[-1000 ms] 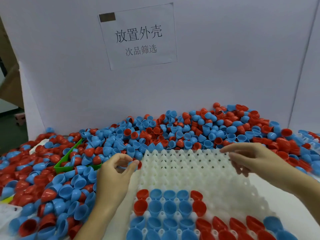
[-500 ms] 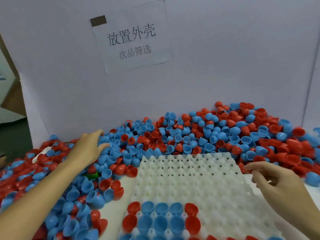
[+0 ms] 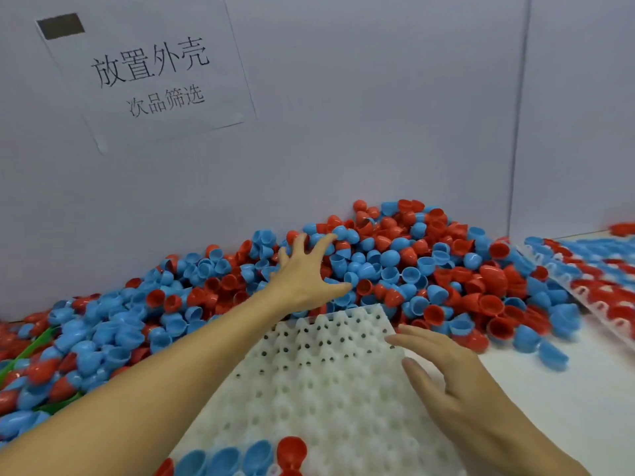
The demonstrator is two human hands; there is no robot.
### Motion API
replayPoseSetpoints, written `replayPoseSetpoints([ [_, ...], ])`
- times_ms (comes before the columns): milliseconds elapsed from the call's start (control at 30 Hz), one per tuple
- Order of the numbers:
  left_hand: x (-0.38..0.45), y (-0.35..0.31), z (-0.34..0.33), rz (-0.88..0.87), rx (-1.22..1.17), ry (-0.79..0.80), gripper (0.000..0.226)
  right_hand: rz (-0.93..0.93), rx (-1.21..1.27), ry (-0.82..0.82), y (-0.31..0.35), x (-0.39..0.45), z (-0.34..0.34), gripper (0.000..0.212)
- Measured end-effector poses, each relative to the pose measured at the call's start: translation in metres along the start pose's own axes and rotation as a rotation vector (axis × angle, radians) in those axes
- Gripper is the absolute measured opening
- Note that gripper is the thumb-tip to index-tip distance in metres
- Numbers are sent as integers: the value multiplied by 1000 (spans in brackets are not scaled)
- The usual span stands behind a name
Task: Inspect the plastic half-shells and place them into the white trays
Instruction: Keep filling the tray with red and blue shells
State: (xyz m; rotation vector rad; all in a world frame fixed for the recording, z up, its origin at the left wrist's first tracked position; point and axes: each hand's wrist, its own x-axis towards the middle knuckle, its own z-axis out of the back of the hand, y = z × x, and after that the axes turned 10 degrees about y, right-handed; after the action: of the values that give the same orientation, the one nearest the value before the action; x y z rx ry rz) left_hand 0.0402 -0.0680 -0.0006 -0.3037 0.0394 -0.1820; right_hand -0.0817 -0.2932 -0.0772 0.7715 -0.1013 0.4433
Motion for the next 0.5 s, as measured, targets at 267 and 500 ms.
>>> replayPoseSetpoints([
  [267,77,-41,-11,103,161,138,107,42,-11,-59,-8,0,-5,31],
  [500,89,-37,-15,149,30,154,113,36,-4,-69,-9,2,-6,29],
])
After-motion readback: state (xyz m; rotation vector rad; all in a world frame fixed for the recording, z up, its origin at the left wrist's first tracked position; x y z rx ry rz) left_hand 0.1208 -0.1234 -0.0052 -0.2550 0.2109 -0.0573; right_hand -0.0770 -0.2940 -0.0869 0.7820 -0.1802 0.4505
